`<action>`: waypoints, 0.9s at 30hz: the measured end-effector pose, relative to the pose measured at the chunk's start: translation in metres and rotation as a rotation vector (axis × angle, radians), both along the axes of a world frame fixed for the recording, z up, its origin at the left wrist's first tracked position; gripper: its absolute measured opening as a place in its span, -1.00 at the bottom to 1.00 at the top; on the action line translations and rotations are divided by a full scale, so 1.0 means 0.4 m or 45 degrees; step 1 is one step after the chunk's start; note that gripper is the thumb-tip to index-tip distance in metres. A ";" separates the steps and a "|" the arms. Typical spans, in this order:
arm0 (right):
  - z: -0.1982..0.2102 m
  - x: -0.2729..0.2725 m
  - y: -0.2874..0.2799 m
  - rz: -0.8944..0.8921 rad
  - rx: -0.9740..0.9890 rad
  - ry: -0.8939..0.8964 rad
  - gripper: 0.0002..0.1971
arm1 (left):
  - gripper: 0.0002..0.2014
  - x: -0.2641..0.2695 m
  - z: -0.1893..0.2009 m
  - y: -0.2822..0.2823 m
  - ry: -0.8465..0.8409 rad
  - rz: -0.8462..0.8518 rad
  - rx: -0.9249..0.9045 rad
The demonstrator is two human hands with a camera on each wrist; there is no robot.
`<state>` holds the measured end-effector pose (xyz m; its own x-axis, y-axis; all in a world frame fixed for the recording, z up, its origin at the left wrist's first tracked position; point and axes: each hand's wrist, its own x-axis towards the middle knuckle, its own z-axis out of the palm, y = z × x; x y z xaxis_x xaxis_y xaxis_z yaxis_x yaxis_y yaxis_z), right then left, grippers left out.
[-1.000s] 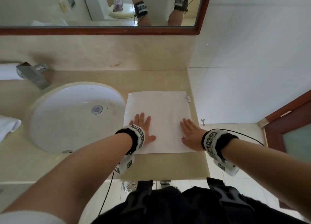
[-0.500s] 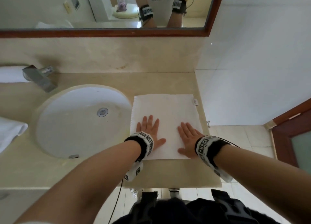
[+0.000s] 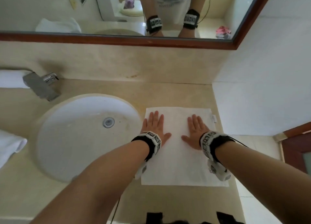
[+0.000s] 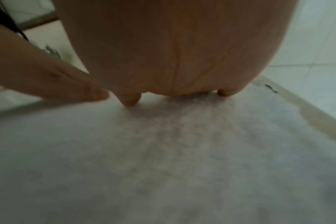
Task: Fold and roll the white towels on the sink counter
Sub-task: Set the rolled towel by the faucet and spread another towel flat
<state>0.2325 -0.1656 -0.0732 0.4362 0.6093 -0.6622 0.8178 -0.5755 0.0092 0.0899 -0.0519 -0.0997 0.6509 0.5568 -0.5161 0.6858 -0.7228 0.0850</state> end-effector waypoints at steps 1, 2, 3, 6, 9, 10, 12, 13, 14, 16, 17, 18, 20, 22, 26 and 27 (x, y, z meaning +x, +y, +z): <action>-0.008 0.020 -0.004 -0.023 -0.012 -0.025 -0.09 | -0.18 -0.010 -0.005 0.024 0.015 0.003 0.028; -0.007 0.037 -0.004 -0.068 -0.023 -0.054 -0.07 | -0.17 -0.013 -0.005 0.043 0.026 0.026 0.058; -0.005 0.048 0.003 -0.115 -0.032 -0.079 -0.07 | -0.18 -0.007 -0.004 0.059 0.022 0.051 0.073; -0.006 0.046 0.045 -0.070 0.016 -0.113 -0.08 | -0.23 0.033 0.000 0.079 -0.062 -0.049 0.028; -0.019 0.048 0.065 0.003 0.051 -0.045 -0.08 | -0.20 0.036 -0.011 0.093 -0.030 -0.094 0.010; -0.020 0.062 0.063 -0.019 0.041 -0.041 -0.08 | -0.18 0.030 -0.014 0.103 -0.009 -0.025 0.025; -0.015 0.099 0.050 -0.116 0.026 -0.051 -0.07 | -0.19 0.023 -0.009 0.121 0.035 0.118 0.047; -0.010 0.115 0.039 -0.161 0.023 -0.061 -0.07 | -0.20 0.022 -0.003 0.122 0.049 0.159 0.076; -0.008 0.125 0.031 -0.187 0.027 -0.067 -0.07 | -0.22 0.021 0.004 0.121 0.041 0.160 0.126; -0.002 0.130 0.009 -0.147 0.041 -0.089 -0.07 | -0.24 0.022 0.022 0.098 -0.028 0.052 0.192; 0.001 0.123 -0.003 -0.109 0.051 -0.092 -0.07 | -0.26 0.022 0.033 0.078 -0.076 -0.032 0.166; 0.008 0.112 -0.020 -0.075 0.060 -0.083 -0.07 | -0.28 0.020 0.041 0.053 -0.127 -0.109 0.108; 0.018 0.089 -0.051 -0.006 0.078 -0.063 -0.08 | -0.34 0.015 0.052 0.006 -0.254 -0.157 0.010; 0.030 0.060 -0.090 0.058 0.101 -0.047 -0.07 | -0.39 0.001 0.060 -0.041 -0.351 -0.119 0.007; 0.035 -0.005 -0.178 0.192 0.159 0.009 0.01 | -0.56 -0.040 0.070 -0.124 -0.387 -0.198 -0.061; 0.034 -0.017 -0.202 0.256 0.169 0.017 0.04 | -0.64 -0.053 0.073 -0.143 -0.389 -0.238 -0.103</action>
<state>0.2256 -0.2465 -0.0595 0.2890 0.7651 -0.5754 0.9157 -0.3963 -0.0670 0.0687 -0.1091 -0.0705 0.8685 0.3787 -0.3199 0.4764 -0.8160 0.3275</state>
